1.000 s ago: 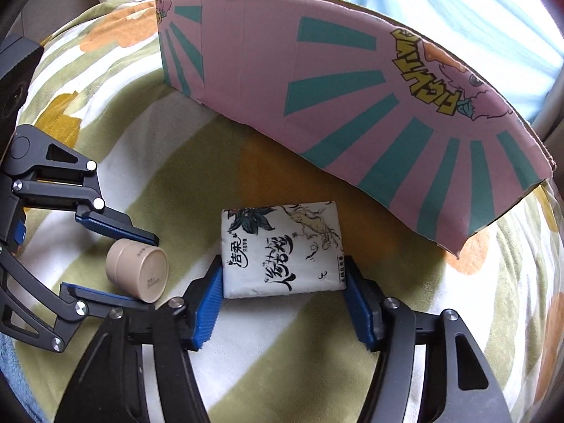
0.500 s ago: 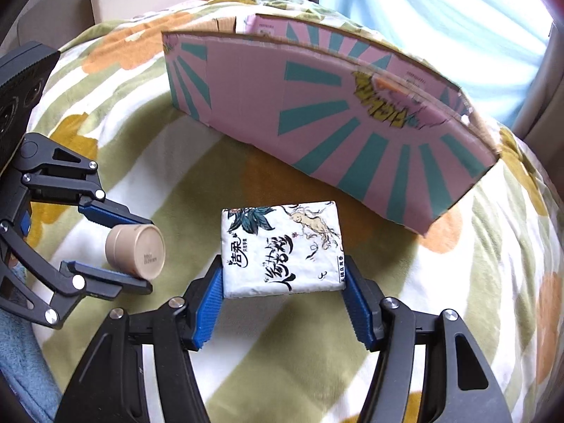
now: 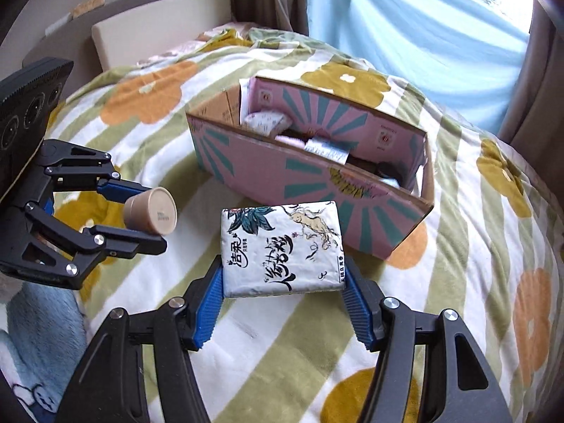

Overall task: Organize objects
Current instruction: 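Carry the tape roll and tissue pack into the cardboard box and open both tools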

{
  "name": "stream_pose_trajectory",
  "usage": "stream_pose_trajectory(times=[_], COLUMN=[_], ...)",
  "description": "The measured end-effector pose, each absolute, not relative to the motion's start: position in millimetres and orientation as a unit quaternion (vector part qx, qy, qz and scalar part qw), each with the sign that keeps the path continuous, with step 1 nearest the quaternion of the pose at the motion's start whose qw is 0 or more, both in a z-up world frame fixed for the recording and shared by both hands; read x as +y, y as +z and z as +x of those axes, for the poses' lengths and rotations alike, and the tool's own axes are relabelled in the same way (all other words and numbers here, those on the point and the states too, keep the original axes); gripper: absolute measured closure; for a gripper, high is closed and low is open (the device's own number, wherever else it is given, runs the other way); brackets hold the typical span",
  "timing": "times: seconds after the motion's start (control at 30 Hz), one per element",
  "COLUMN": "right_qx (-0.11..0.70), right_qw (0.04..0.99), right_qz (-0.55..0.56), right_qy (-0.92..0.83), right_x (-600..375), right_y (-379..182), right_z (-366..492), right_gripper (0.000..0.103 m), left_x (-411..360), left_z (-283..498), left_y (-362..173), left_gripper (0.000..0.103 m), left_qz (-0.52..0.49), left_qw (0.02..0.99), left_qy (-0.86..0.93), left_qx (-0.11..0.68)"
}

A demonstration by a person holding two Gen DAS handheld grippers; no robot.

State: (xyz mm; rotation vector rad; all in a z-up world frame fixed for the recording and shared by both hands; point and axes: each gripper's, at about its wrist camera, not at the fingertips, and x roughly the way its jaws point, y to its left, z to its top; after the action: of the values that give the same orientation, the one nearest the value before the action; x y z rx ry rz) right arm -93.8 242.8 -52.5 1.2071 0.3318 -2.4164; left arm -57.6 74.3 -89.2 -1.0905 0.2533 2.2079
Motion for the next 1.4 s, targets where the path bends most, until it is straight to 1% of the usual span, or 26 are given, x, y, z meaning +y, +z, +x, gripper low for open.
stream_pose_trajectory(times=[0.13,0.3,0.47,0.63,0.8,1.0,1.23,1.27,1.3,1.33,1.37,1.4], right_qx=[0.078,0.074,0.058,0.034,-0.001,-0.001,-0.004,-0.004,-0.007,-0.011,-0.015,-0.016], right_qw=[0.201,0.183,0.156,0.137,0.119,0.105,0.077,0.071,0.066,0.063,0.063,0.063], right_qz=[0.436,0.436,0.451,0.476,0.513,0.541,0.551,0.552,0.551,0.547,0.546,0.543], right_qy=[-0.874,-0.878,-0.877,-0.868,-0.850,-0.835,-0.831,-0.830,-0.832,-0.835,-0.836,-0.837], right_x=[244,240,238,240,247,248,254,256,258,260,262,264], right_y=[-31,-8,-3,-15,-44,-75,-85,-85,-85,-84,-83,-82], right_z=[-113,-144,-189,-237,-276,-299,-312,-313,-313,-312,-312,-311], right_gripper=[0.045,0.045,0.045,0.045,0.045,0.045,0.044,0.039,0.033,0.015,0.000,0.000], left_x=[74,65,57,51,46,52,60,60,59,57,56,54], left_z=[-85,-121,-177,-235,-278,-297,-309,-310,-311,-311,-310,-308], left_y=[-69,-48,-45,-64,-95,-124,-134,-134,-135,-134,-133,-132], left_gripper=[0.069,0.069,0.069,0.069,0.069,0.069,0.069,0.066,0.054,0.040,0.000,0.000], left_qz=[-0.416,-0.421,-0.441,-0.469,-0.505,-0.532,-0.557,-0.560,-0.564,-0.564,-0.560,-0.551], left_qw=[0.307,0.281,0.246,0.220,0.208,0.203,0.173,0.165,0.161,0.159,0.156,0.155], left_qy=[0.851,0.859,0.861,0.854,0.837,0.822,0.811,0.810,0.809,0.809,0.813,0.819], left_qx=[0.091,0.079,0.059,0.043,0.025,0.019,0.040,0.043,0.043,0.040,0.040,0.041])
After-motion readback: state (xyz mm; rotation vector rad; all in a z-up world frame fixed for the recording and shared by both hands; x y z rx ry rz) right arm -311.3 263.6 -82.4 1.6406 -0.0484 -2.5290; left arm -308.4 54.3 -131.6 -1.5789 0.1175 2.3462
